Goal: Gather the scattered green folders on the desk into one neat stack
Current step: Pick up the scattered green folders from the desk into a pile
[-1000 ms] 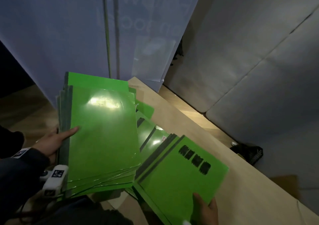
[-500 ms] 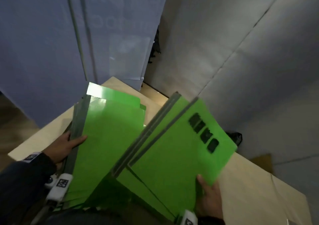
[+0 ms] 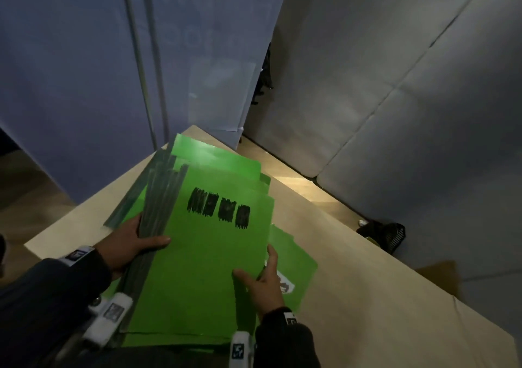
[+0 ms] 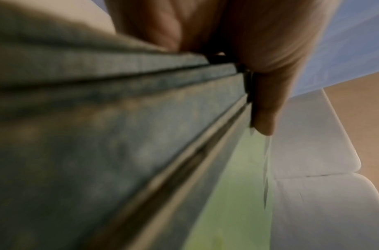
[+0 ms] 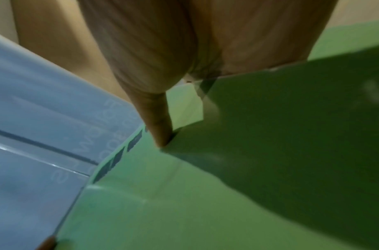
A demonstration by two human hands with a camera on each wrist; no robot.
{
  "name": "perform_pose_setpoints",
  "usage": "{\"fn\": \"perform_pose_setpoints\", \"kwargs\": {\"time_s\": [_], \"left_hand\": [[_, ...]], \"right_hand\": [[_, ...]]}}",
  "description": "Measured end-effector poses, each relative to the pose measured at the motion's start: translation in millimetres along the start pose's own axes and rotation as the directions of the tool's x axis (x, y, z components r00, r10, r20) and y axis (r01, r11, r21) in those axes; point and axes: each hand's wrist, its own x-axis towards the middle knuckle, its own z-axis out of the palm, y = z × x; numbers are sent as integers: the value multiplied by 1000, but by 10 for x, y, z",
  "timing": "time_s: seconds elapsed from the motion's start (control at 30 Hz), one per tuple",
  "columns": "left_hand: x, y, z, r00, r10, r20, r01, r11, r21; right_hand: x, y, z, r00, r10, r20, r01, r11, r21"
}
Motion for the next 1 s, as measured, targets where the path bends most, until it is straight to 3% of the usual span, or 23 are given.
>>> {"fn": "perform_pose_setpoints", "kwargs": {"time_s": [0.1, 0.17, 0.23, 0.33, 0.53, 0.7, 0.87, 1.0], "left_hand": [[17, -124, -236, 995, 44, -88, -37, 997, 74], [-1, -184, -408, 982, 77, -173, -60, 993, 97], [-34, -246, -633, 957, 63, -282, -50, 997, 53], [-129, -424, -1050, 931, -19, -364, -24, 993, -113], [-6, -1103, -1927, 861, -229, -455, 66, 936, -346], [-149, -757, -1748, 836, -168, -522, -24, 940, -341], [-142, -842, -1755, 845, -135, -518, -35, 952, -304], [-122, -924, -1786, 850, -136, -508, -44, 944, -327]], "right_hand": [[289, 284, -60, 983, 58, -172, -94, 973, -210], [551, 661, -307, 904, 187, -385, -340, 861, -379], [615, 856, -487, 790, 287, -543, -539, 746, -390], [712, 934, -542, 719, 347, -602, -624, 704, -339], [883, 847, -453, 760, 336, -556, -569, 758, -320], [964, 847, -512, 696, 360, -622, -635, 712, -299], [1149, 900, -413, 718, 284, -635, -575, 756, -312], [1083, 695, -402, 721, 332, -609, -546, 812, -203]]}}
